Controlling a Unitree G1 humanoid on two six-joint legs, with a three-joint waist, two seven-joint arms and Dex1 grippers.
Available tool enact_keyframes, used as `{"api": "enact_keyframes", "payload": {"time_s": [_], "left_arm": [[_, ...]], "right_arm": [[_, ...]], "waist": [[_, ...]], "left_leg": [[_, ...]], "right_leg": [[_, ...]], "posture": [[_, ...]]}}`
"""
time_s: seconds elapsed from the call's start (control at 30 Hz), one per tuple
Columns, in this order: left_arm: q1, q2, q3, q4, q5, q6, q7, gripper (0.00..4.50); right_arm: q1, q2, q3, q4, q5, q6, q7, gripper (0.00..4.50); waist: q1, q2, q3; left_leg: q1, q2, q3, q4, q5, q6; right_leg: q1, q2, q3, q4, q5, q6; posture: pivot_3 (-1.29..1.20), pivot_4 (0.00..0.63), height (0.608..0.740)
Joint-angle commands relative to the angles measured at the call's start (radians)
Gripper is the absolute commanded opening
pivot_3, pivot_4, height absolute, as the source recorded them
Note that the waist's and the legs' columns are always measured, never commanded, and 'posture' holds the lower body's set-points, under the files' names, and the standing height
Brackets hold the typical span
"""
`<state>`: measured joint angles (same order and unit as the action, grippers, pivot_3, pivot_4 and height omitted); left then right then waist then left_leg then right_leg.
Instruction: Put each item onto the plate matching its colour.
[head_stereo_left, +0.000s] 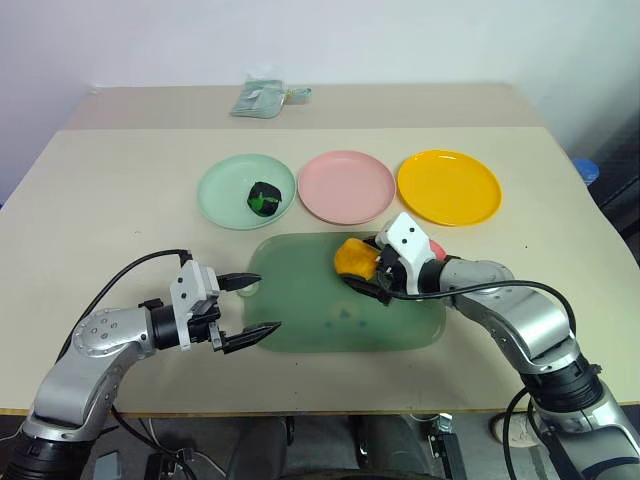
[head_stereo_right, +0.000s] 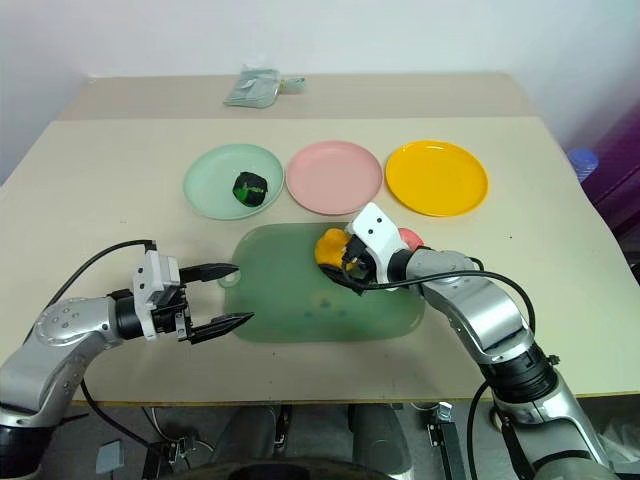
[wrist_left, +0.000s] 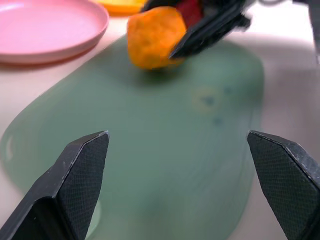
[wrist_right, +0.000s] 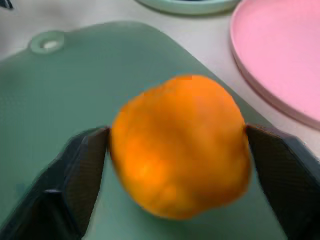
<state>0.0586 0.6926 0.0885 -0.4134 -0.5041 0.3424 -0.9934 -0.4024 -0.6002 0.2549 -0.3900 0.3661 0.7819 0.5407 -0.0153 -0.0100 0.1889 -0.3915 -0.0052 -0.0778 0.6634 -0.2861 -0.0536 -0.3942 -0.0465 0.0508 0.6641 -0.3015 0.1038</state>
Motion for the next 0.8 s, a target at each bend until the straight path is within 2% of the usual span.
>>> {"api": "enact_keyframes", "payload": {"time_s": [0.03,0.2,0.27,0.4,0.57,0.63,0.67,0.73,0.8], "left_arm": [[0.01,-0.014,-0.009,-0.009,-0.007,-0.025,-0.005,4.5],[0.012,-0.033,-0.003,0.021,-0.008,-0.056,-0.013,4.5],[0.012,-0.041,-0.001,0.029,-0.016,-0.065,-0.016,4.5],[0.008,-0.066,0.001,0.029,-0.033,-0.073,-0.01,4.5],[-0.01,-0.088,-0.015,0.03,-0.026,-0.072,0.003,4.5],[-0.014,-0.097,-0.016,0.027,-0.024,-0.07,0.014,4.5],[-0.015,-0.1,-0.016,0.025,-0.024,-0.069,0.019,4.5],[-0.014,-0.102,-0.011,0.016,-0.026,-0.063,0.03,4.5],[-0.005,-0.101,0.0,-0.007,-0.036,-0.045,0.05,4.5]], "right_arm": [[-0.005,0.015,-0.011,-0.028,-0.009,-0.006,0.012,3.1],[-0.062,0.029,-0.087,-0.043,-0.019,-0.04,-0.009,3.1],[-0.14,0.044,-0.164,0.026,-0.035,-0.043,-0.066,3.1],[-0.319,0.023,-0.252,0.353,-0.151,-0.044,-0.222,3.1],[-0.447,0.038,-0.262,0.776,-0.247,-0.228,-0.251,3.1],[-0.472,0.046,-0.268,0.864,-0.243,-0.327,-0.198,4.14],[-0.478,0.045,-0.265,0.888,-0.246,-0.369,-0.175,4.47],[-0.473,0.039,-0.27,0.881,-0.242,-0.425,-0.134,4.47],[-0.406,0.006,-0.303,0.749,-0.183,-0.47,-0.026,4.47]], "waist": [[-0.001,0.0,0.0],[-0.001,0.0,0.0],[-0.003,0.001,0.0],[0.004,0.001,0.001],[-0.002,0.0,0.0],[-0.005,0.002,0.001],[-0.007,0.002,0.002],[-0.014,0.003,0.002],[-0.023,0.003,0.002]], "left_leg": [[0.0,0.0,0.0,0.0,0.0,0.0],[0.0,0.0,0.0,0.0,0.0,0.0],[0.0,0.0,0.0,0.0,0.0,0.0],[0.0,0.0,0.001,0.0,0.0,0.0],[-0.001,0.0,0.003,-0.002,0.0,0.0],[-0.001,0.0,0.006,-0.002,0.0,0.0],[-0.001,0.0,0.008,-0.002,0.0,0.0],[-0.001,0.0,0.012,-0.002,0.0,0.001],[-0.001,0.001,0.011,-0.002,0.0,0.001]], "right_leg": [[0.0,0.0,0.0,0.0,0.0,0.0],[0.0,0.0,0.0,0.0,0.0,0.0],[0.0,0.0,0.0,0.0,0.0,0.0],[-0.001,0.0,0.0,0.001,0.001,0.0],[-0.002,0.0,0.001,-0.001,0.0,-0.001],[-0.003,0.0,0.002,-0.001,0.0,-0.001],[-0.004,0.0,0.002,0.0,0.0,0.0],[-0.005,0.001,0.004,0.001,0.001,0.0],[-0.005,0.001,0.004,0.001,0.001,0.0]], "posture": [[0.0,0.15,0.74],[0.0,0.15,0.74],[0.0,0.15,0.74],[0.0,0.15,0.74],[0.0,0.15,0.74],[0.0,0.15,0.74],[0.0,0.15,0.74],[0.0,0.15,0.74],[0.0,0.15,0.74]]}}
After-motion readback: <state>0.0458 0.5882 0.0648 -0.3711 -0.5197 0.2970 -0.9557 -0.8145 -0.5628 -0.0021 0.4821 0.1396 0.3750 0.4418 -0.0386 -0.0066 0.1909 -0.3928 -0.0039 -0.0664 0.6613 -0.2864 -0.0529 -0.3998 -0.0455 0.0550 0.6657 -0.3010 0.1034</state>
